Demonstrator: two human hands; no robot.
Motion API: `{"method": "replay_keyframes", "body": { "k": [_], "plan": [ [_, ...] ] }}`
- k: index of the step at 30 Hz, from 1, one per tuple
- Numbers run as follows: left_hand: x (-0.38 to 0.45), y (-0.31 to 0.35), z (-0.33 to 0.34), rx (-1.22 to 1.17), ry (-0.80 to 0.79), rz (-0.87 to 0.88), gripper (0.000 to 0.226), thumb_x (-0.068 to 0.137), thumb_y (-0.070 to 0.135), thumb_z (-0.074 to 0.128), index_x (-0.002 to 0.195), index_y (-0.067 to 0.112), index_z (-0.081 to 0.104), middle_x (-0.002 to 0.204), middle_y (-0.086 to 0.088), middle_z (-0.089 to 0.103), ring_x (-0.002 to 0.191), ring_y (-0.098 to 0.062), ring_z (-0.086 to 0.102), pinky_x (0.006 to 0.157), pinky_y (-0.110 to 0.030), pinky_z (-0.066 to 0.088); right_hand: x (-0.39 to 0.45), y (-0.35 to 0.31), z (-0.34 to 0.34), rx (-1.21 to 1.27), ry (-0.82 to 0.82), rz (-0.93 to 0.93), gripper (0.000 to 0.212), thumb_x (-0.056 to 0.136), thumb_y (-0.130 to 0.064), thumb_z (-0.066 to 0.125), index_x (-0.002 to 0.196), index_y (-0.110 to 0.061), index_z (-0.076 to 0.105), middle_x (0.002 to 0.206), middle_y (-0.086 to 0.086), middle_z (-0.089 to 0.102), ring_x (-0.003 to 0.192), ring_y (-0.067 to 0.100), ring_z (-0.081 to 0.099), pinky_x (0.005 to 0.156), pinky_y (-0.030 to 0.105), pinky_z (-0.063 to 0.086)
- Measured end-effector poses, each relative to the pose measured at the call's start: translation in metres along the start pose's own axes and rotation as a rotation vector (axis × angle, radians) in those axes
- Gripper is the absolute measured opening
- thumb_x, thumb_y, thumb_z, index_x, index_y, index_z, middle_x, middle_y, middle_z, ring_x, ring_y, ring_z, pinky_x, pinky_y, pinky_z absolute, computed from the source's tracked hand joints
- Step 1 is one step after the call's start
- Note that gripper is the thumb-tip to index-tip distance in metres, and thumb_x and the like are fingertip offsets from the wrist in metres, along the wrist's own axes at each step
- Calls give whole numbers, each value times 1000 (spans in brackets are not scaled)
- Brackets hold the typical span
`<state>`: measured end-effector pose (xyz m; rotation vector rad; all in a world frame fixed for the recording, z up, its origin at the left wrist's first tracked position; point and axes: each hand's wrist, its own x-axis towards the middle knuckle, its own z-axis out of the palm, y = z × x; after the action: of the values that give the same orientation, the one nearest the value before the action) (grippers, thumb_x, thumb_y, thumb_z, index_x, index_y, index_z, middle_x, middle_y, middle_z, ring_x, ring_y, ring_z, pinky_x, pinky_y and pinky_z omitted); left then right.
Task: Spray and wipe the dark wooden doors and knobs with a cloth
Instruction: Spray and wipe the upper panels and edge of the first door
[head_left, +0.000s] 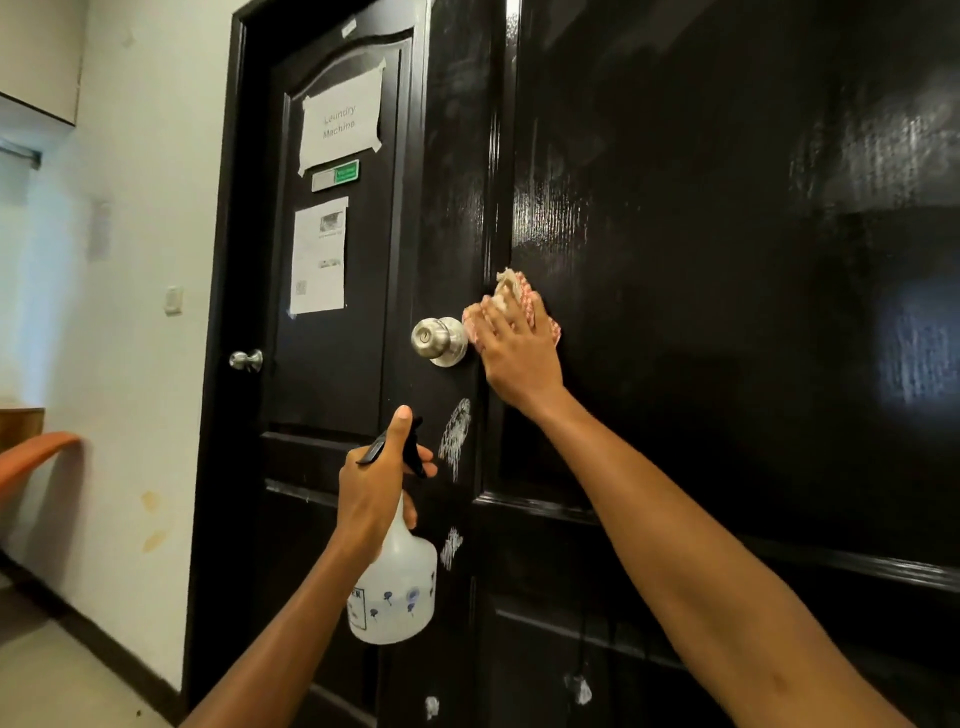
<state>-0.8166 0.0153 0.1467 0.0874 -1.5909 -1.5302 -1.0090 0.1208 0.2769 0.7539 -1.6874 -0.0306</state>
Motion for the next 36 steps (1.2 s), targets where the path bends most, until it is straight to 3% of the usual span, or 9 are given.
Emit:
{"method": "replay_keyframes", "body": {
  "k": [4,8,12,15,18,24,29,36],
  "plan": [
    [-12,-11,10,-16,-29,-44,73,95,67,52,82,0,75,80,-14,77,36,-26,52,43,-34,48,-70,-17,21,26,9,-147,59,95,-24,50,153,-14,41,154,11,47,152,37,25,121,63,12],
    [-25,-14,16,-16,-43,-66,70,96,66,51,84,1,76,81,-16,77,38,-24,54,41,-31,47,-135,-20,31,-10,-139,-423,61,93,-35,53,151,-19,44,157,9,43,154,34,20,122,61,12],
    [-32,-8,18,8,-59,-52,71,96,67,51,82,3,75,80,-13,78,40,-28,53,43,-32,45,-128,8,21,-49,-191,-653,50,95,-40,52,144,-28,54,158,1,43,152,32,27,123,61,9],
    [-30,-2,15,15,-61,-38,70,97,66,52,81,2,75,80,-11,78,38,-29,52,43,-31,46,-82,32,0,-94,-54,-478,47,85,-27,59,132,-25,64,152,9,49,145,40,37,115,67,27],
    [-23,-1,8,19,-40,-23,71,98,66,51,83,0,75,81,-10,78,36,-29,51,43,-31,47,-34,45,-18,-85,10,-251,44,86,-21,61,129,-26,64,147,12,52,146,42,35,114,68,27],
    [-7,-14,1,40,-33,-3,72,97,67,50,84,1,75,81,-10,78,36,-30,52,44,-33,48,-19,27,-10,-38,102,-68,38,91,-25,60,129,-29,66,142,3,58,144,33,41,112,64,30],
    [2,-29,-1,51,-49,-34,71,97,67,51,85,2,75,82,-11,78,39,-31,53,44,-33,49,-55,13,2,12,174,-73,40,97,-37,52,133,-26,63,147,2,54,146,32,37,114,63,25],
    [0,-43,10,51,-84,-62,67,98,66,51,83,5,75,80,-9,78,41,-31,53,45,-34,47,-188,-33,41,72,-12,-320,49,90,-29,54,138,-22,59,146,4,55,149,34,32,117,65,21]
  ]
}}
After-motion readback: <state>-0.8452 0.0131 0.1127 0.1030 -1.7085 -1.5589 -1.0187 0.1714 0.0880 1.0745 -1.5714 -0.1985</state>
